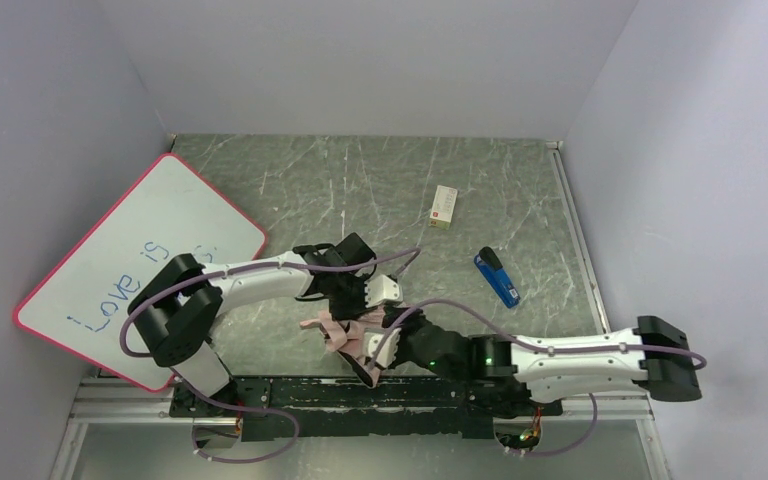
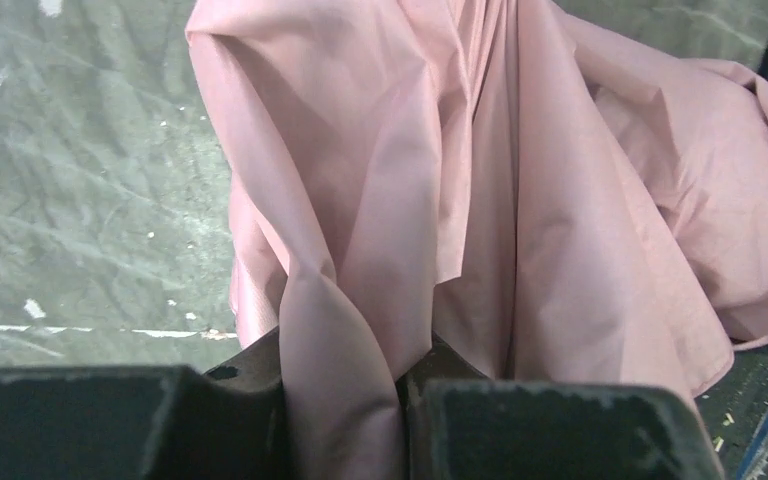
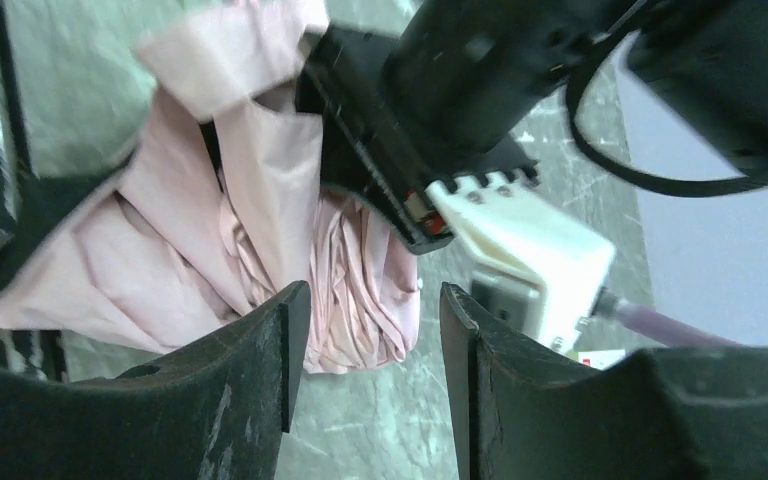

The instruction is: Put away the umbrella

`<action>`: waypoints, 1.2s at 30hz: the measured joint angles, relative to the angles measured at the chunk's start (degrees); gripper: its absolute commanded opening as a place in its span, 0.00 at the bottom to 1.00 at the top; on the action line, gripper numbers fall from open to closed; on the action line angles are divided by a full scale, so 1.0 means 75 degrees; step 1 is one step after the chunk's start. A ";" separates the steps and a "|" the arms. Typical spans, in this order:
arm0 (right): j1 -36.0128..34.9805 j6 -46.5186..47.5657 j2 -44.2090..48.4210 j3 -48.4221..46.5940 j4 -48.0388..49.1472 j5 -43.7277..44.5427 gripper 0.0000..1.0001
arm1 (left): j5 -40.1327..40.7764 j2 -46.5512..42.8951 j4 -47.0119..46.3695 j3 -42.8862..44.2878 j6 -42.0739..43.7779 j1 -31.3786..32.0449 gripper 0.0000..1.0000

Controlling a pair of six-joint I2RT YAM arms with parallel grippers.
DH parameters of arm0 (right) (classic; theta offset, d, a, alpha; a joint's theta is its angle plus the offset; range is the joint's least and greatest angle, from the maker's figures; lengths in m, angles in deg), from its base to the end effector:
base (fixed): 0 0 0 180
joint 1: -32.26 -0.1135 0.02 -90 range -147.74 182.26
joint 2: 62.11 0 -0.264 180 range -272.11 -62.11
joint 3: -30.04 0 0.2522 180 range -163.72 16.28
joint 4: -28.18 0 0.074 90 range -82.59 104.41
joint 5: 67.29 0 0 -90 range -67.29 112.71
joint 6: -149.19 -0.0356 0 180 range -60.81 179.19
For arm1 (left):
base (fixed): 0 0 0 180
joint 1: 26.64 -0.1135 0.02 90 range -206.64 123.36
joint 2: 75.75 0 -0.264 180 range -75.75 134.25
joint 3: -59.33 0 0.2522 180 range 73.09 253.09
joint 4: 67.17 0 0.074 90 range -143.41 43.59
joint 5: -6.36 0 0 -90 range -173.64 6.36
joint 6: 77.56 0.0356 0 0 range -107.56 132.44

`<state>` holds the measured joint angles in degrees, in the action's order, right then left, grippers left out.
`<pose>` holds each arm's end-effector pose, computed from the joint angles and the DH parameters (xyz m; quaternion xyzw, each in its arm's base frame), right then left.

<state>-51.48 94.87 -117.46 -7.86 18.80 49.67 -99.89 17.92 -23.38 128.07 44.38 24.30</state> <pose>0.0384 0.2019 0.2073 -0.6537 0.5232 0.0260 0.5461 0.1844 -0.2430 0.1699 0.6635 0.7121 -0.1672 0.1574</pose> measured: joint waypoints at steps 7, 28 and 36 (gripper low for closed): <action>0.0000 -0.1122 0.1451 -0.0047 -0.0463 -0.0982 0.52 | 0.0743 -0.0009 -0.0251 -0.0003 -0.0152 0.0032 0.05; 0.0216 -0.2241 -0.2422 0.0207 0.3121 -0.1932 0.56 | 0.1443 0.0029 -0.0493 0.0032 -0.0178 0.0032 0.05; 0.0726 -0.2515 -0.2696 0.0003 0.3719 -0.2110 0.56 | 0.1443 0.0026 -0.0493 0.0032 -0.0175 0.0032 0.05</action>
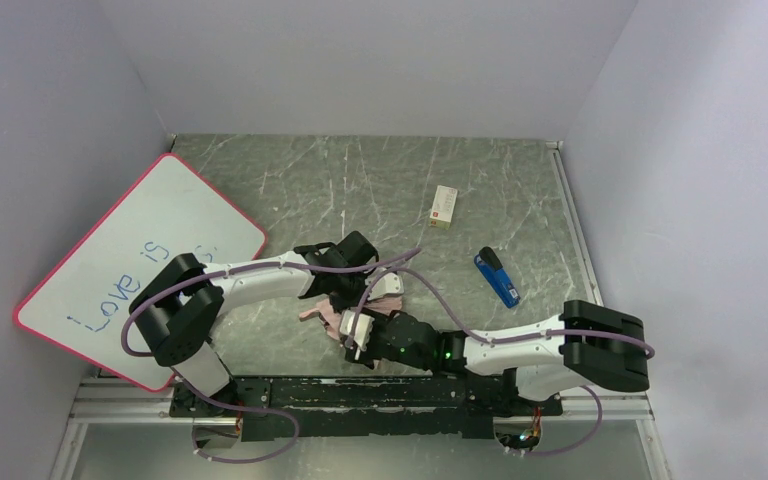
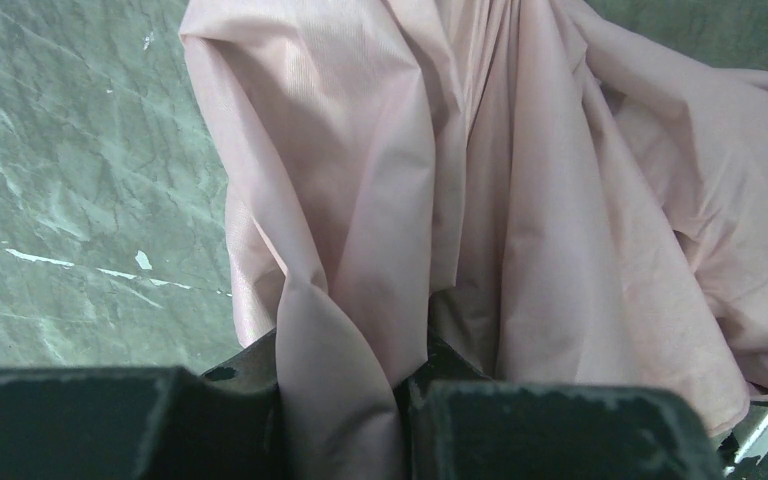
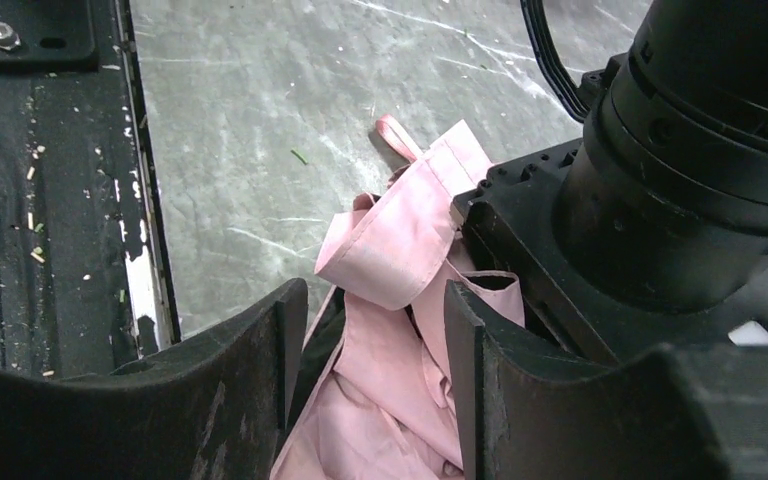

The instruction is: Put away the umbrella

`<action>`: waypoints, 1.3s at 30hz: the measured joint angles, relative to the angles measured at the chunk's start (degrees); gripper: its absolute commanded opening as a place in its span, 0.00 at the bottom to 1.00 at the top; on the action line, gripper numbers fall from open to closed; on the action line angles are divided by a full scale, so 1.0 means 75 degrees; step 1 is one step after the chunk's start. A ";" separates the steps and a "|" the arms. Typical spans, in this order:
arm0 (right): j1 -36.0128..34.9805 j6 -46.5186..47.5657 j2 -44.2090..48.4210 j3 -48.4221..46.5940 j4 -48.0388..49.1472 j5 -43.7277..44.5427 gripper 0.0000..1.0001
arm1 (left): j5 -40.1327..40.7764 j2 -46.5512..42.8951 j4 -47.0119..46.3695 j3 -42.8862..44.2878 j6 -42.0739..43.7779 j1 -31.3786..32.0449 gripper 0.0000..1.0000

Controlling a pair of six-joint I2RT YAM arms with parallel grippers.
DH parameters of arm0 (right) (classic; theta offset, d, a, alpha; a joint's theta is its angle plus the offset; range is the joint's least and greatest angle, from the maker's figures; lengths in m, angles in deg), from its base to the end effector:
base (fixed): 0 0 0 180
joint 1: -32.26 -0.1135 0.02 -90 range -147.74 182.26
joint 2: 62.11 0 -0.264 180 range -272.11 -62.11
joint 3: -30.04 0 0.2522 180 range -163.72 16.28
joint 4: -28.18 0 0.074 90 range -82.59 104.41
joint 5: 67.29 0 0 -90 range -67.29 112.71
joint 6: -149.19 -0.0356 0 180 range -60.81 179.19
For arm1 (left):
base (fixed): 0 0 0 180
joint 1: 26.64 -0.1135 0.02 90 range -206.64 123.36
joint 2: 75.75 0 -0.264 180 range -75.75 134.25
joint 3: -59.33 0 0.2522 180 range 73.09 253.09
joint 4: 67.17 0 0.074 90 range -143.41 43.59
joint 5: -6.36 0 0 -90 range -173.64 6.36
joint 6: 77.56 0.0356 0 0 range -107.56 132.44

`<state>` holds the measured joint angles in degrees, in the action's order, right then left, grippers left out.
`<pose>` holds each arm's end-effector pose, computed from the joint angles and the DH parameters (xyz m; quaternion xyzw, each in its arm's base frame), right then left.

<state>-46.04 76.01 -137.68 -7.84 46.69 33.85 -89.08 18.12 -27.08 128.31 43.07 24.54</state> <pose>0.0588 0.2499 0.1792 -0.5607 0.5889 0.2268 0.5361 0.1935 -0.2459 0.1716 0.6463 0.7303 -0.0842 0.2046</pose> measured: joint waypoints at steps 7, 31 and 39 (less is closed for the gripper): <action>0.0102 -0.0157 -0.0251 -0.0119 0.0131 -0.0796 0.52 | 0.0003 0.0003 0.0000 0.0003 0.0000 0.0000 0.05; 0.0128 0.0761 -0.0743 -0.0731 -0.1303 -0.1842 0.57 | 0.0012 0.0000 0.0003 0.0003 0.0000 0.0006 0.05; 0.0117 0.2247 -0.0656 -0.1221 -0.2299 -0.1915 0.71 | 0.0017 0.0020 0.0015 0.0020 0.0000 0.0009 0.05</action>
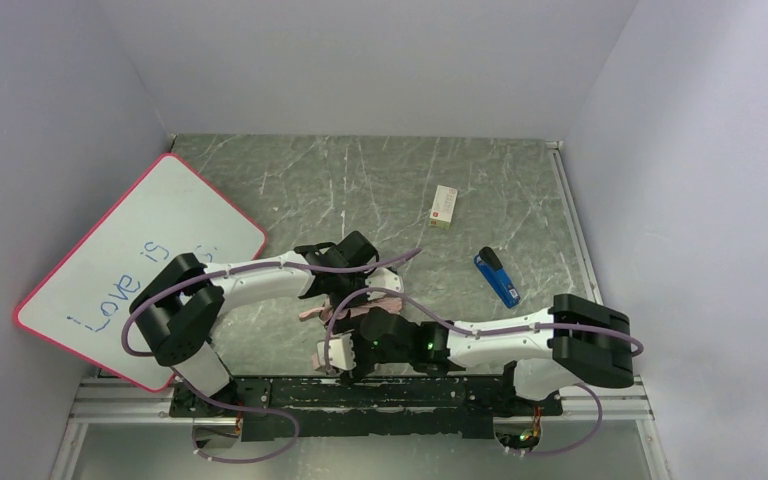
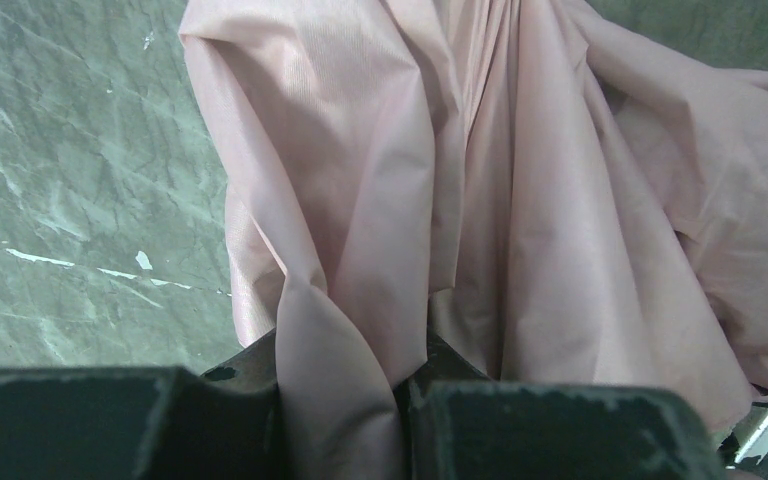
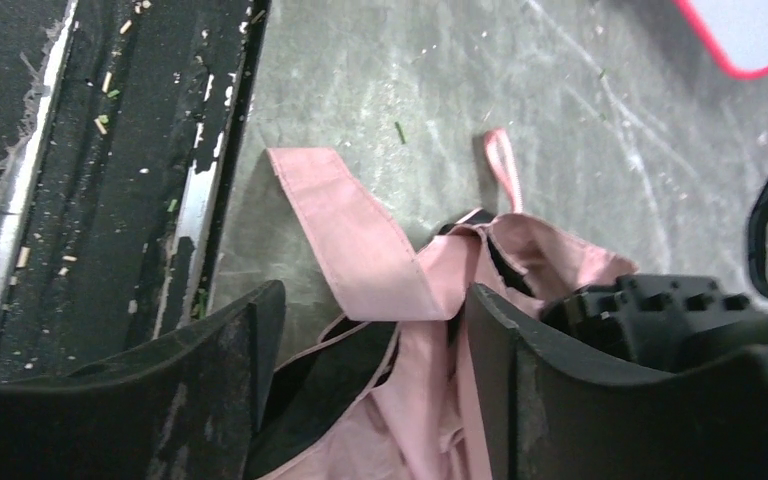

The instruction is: Put away the umbrella

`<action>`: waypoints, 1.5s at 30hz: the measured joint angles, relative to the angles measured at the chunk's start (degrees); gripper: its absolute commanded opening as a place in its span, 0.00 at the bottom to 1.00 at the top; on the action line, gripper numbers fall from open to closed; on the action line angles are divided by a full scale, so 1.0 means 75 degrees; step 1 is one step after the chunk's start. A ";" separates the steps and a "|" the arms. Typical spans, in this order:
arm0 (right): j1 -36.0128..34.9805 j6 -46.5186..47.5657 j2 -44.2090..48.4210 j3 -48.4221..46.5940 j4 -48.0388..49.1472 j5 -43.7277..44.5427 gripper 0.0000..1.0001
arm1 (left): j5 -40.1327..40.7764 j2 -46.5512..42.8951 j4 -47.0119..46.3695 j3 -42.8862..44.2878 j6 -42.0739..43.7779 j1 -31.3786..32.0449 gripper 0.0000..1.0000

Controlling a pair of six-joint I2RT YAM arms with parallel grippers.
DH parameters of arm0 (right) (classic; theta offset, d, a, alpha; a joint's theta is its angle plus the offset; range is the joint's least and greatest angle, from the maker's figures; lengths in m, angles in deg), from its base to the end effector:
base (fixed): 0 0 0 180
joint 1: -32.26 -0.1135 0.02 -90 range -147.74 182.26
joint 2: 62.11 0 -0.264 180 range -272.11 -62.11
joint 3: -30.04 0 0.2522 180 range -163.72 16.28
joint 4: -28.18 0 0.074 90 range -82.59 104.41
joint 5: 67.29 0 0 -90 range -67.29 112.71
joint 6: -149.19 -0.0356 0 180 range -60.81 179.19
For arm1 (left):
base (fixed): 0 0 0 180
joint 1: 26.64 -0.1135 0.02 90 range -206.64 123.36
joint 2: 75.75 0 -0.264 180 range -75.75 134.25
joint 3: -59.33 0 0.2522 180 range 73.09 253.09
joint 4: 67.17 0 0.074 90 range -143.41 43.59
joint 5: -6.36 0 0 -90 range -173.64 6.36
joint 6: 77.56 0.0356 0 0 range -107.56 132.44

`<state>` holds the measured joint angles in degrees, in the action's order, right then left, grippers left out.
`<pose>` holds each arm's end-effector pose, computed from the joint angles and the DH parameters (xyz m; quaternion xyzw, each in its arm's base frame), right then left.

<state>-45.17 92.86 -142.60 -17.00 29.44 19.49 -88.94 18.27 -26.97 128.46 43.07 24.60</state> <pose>0.0589 0.2733 0.1765 -0.7293 0.4838 0.2029 0.4392 0.1936 -0.2464 0.1714 0.6466 0.7304 -0.0830 0.2039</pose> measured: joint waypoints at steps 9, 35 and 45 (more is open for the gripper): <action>-0.0064 0.1317 -0.0283 -0.0810 -0.0627 -0.0035 0.72 | 0.0003 0.0000 0.0003 0.0003 0.0000 0.0000 0.05; -0.0064 0.1623 -0.0831 -0.1241 -0.1303 -0.0006 0.00 | 0.0067 0.0009 0.0003 0.0006 0.0000 0.0032 0.05; -0.0070 0.0772 0.0230 -0.0624 -0.1376 -0.0495 0.00 | 0.0090 0.0029 0.0003 0.0017 -0.0006 0.0038 0.05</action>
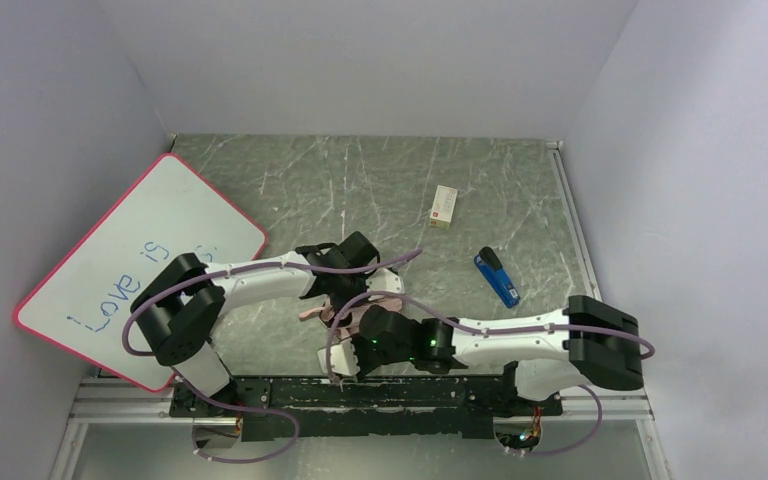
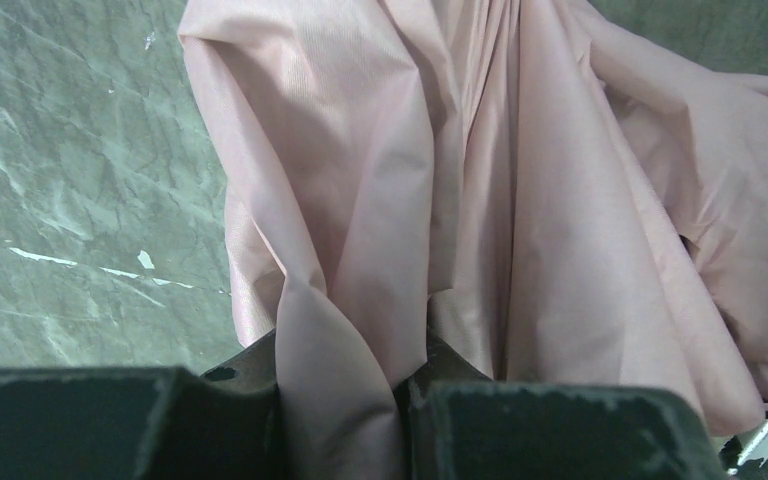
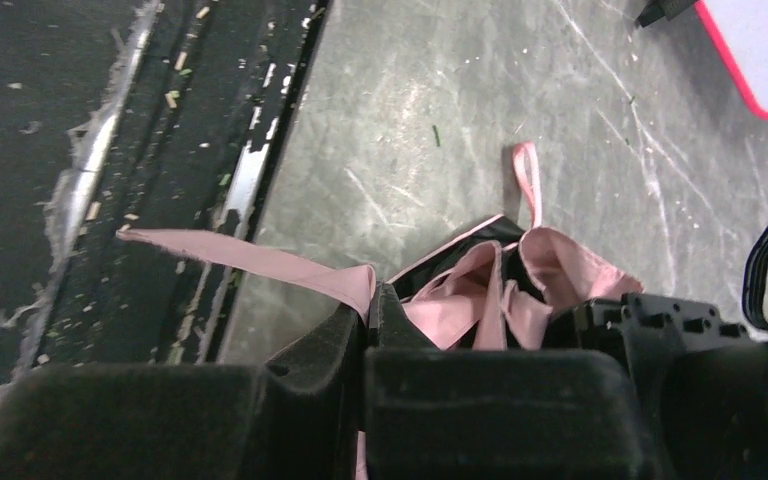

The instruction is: Put away the umbrella

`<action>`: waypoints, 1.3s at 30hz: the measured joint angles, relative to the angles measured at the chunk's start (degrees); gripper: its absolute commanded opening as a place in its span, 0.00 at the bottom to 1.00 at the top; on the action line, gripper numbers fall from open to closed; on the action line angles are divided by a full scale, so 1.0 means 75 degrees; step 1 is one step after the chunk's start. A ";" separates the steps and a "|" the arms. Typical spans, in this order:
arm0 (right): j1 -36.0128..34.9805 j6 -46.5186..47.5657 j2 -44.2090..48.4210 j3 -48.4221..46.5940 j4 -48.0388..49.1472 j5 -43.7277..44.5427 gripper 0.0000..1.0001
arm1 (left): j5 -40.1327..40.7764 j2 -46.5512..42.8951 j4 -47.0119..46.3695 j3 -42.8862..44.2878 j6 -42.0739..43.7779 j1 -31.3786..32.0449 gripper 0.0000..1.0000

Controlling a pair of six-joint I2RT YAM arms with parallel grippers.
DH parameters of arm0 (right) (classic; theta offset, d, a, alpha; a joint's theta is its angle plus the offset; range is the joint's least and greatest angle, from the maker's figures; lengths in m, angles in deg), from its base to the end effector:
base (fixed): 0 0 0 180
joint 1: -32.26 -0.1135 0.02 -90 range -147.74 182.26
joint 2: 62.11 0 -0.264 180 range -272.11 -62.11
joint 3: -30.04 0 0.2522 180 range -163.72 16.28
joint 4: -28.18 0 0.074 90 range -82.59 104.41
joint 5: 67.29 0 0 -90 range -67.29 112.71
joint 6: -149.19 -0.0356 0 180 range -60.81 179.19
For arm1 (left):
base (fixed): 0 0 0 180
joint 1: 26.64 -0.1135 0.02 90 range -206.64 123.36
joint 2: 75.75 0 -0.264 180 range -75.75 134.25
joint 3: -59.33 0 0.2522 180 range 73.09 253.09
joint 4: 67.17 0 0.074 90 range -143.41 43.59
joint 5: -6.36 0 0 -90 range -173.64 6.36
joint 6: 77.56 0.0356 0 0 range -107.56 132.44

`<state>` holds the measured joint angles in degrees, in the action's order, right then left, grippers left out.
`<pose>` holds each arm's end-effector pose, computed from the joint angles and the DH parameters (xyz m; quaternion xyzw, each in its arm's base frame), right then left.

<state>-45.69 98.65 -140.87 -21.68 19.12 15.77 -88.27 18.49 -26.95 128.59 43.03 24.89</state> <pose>0.0546 0.2762 0.1934 -0.7746 0.4387 0.2000 0.4093 0.1931 -0.2477 0.1709 0.6475 0.7301 -0.0778 0.2038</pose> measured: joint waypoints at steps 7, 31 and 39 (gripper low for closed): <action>-0.0271 -0.0731 0.1198 0.0580 -0.0411 -0.0125 0.00 | 0.0093 0.0032 0.0026 0.0038 -0.0064 0.0032 0.05; -0.1705 -0.1769 0.1912 0.0644 -0.2273 0.0484 0.00 | 0.0452 0.0117 0.0085 0.0143 -0.0414 0.0125 0.05; -0.1778 -0.1953 0.2305 0.0644 -0.2331 0.0769 0.00 | 0.0609 0.0108 -0.0023 0.0131 -0.0627 0.0122 0.05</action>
<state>-59.02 84.01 -123.58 -16.85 1.64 21.54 -83.70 19.30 -27.12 129.58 38.33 25.80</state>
